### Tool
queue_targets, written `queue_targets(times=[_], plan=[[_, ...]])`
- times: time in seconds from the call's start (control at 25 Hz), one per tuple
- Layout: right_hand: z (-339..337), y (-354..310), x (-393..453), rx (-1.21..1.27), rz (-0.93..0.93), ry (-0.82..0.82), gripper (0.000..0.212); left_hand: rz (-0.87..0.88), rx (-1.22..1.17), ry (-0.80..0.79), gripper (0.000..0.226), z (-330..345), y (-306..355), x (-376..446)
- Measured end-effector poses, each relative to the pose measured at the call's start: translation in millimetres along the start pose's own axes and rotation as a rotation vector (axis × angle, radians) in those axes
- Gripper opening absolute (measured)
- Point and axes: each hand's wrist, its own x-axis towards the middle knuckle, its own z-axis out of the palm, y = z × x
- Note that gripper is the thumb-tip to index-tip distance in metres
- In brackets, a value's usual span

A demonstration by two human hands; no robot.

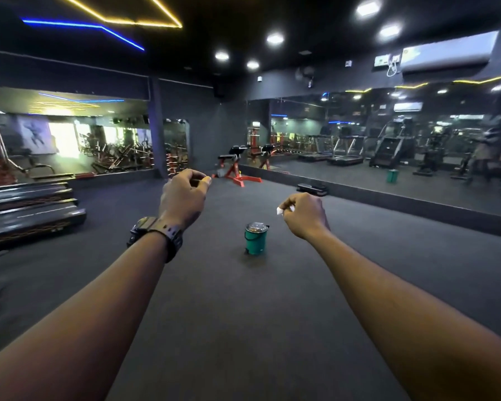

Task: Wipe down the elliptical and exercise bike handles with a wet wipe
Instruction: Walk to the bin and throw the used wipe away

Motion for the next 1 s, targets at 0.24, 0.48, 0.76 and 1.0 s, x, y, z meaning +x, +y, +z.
queue_targets(times=[0.24,0.48,0.76,1.0], plan=[[90.7,21.1,187.4,0.007,-0.017,0.015,0.017,0.021,-0.056,-0.04,0.019,114.7,-61.3,178.2],[208.3,78.2,374.4,-0.049,0.0,0.057,0.015,0.011,-0.059,-0.081,0.015,246.2,-152.5,327.2],[350.2,114.0,568.1,-0.035,0.014,0.026,0.007,-0.03,-0.044,-0.098,0.013,355.0,-280.2,509.9],[502.9,156.6,715.1,-0.082,0.101,-0.021,0.006,-0.074,-0.071,-0.187,0.014,467.7,-428.1,658.8]])
